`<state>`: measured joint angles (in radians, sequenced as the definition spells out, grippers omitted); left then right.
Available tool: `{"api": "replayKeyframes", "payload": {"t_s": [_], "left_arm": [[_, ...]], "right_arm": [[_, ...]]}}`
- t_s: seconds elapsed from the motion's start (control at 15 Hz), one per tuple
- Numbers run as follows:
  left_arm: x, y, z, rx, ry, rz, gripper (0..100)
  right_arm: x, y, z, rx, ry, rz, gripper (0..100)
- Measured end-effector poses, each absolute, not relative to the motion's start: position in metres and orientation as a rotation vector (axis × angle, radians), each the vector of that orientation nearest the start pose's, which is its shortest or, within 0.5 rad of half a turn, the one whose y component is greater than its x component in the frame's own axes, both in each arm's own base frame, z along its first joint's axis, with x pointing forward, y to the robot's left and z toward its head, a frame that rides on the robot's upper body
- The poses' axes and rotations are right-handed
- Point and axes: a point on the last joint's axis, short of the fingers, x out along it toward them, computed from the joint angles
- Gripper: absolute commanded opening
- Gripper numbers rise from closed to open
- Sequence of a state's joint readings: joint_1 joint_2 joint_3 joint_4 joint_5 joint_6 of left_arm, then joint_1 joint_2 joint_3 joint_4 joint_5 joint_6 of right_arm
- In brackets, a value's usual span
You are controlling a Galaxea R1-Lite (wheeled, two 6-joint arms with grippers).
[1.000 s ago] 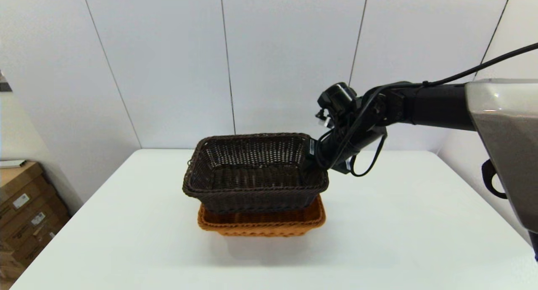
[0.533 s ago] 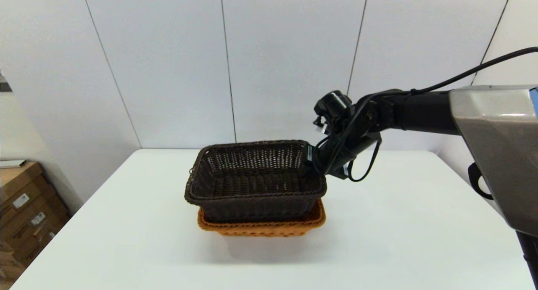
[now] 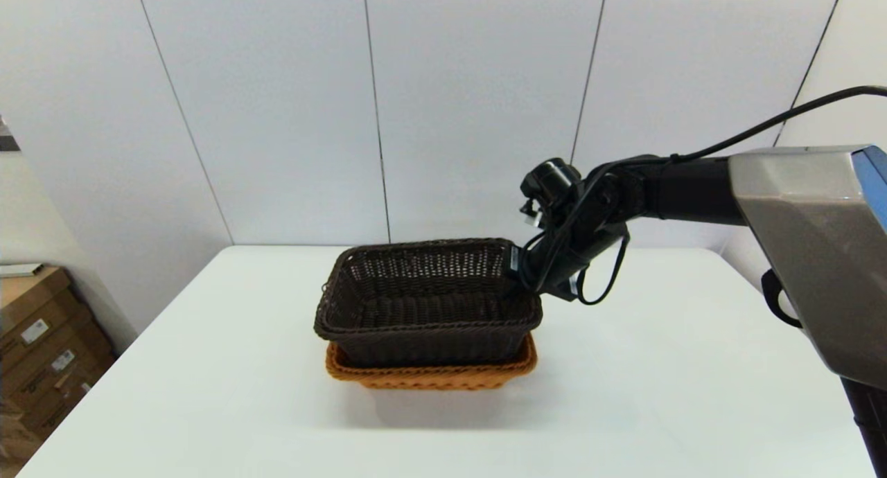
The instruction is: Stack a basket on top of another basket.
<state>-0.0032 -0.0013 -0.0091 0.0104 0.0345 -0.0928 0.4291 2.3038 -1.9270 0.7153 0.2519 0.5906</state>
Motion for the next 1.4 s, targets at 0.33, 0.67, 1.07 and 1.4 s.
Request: {"api": "replayKeyframes", "payload": {"t_s": [0.33, 0.67, 1.07, 1.4], "left_arm": [[-0.024, 0.001, 0.077, -0.093, -0.001, 0.031, 100], [-0.024, 0.001, 0.077, -0.092, -0.001, 0.032, 100], [-0.024, 0.001, 0.077, -0.093, -0.001, 0.032, 100], [-0.024, 0.001, 0.077, -0.093, -0.001, 0.031, 100]], "right_arm": [[0.397, 0.186, 0.136, 0.413, 1.252, 0.257, 0], [0.400, 0.184, 0.133, 0.417, 1.251, 0.243, 100], [0.403, 0.173, 0.159, 0.450, 1.131, 0.252, 100], [0.373, 0.115, 0.252, 0.480, 0.892, 0.255, 100]]}}
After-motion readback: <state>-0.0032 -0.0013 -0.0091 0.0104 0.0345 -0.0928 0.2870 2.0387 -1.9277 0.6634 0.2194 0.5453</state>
